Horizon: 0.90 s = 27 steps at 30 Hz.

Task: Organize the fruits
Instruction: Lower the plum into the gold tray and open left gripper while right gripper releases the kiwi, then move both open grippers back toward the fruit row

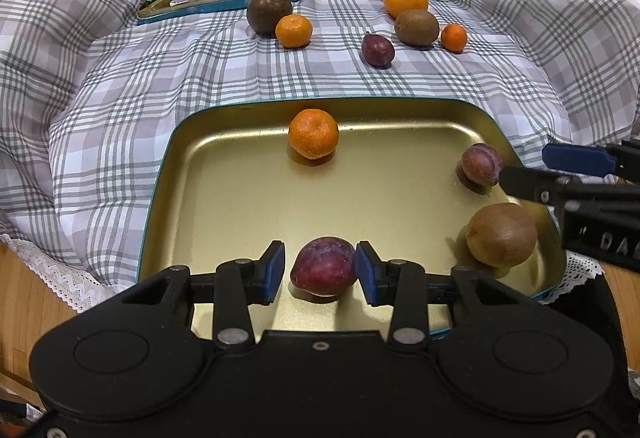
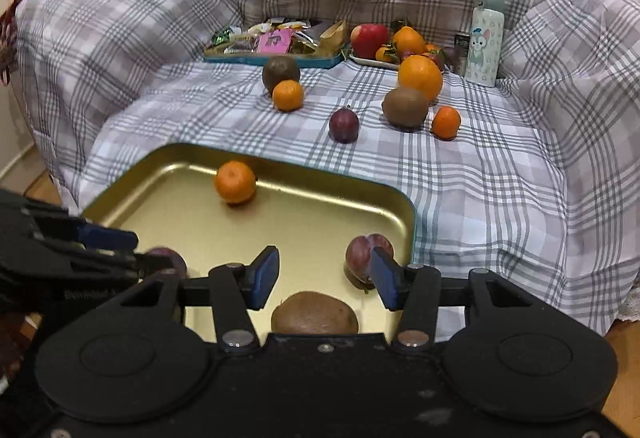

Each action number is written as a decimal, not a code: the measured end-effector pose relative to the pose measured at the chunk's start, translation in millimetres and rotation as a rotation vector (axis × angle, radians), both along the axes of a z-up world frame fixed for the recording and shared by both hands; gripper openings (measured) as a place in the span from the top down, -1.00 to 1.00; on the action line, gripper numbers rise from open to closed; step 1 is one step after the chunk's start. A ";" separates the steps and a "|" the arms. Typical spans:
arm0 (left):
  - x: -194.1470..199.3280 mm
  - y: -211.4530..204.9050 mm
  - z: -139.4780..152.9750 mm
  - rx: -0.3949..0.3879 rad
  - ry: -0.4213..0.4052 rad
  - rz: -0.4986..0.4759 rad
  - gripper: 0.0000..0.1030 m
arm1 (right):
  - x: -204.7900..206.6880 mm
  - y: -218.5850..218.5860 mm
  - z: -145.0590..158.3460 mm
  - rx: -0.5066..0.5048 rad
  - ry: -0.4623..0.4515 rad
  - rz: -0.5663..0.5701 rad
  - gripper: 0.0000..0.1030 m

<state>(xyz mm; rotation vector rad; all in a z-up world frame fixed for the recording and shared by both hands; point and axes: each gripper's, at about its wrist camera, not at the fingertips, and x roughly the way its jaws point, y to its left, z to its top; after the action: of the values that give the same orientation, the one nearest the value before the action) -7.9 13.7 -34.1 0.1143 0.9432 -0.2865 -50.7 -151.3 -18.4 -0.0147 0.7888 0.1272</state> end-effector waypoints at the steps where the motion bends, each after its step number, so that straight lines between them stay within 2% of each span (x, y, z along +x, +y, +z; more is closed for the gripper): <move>1: -0.2 -0.1 0.8 0.000 -0.003 -0.001 0.07 | 0.9 -1.9 2.1 0.014 -0.001 -0.007 -0.01; 5: -0.8 -0.8 2.5 0.002 -0.011 -0.001 0.07 | 3.9 -6.6 4.3 0.050 0.012 -0.029 -0.01; 27: 5.4 3.7 16.7 0.014 -0.039 0.017 0.07 | 11.6 -9.8 1.0 0.084 0.035 -0.042 -0.01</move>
<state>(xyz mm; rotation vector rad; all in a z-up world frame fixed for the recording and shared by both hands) -2.5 17.4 -17.3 0.1243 0.9071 -0.2614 -39.1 -161.0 -17.4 0.0837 0.8175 0.1213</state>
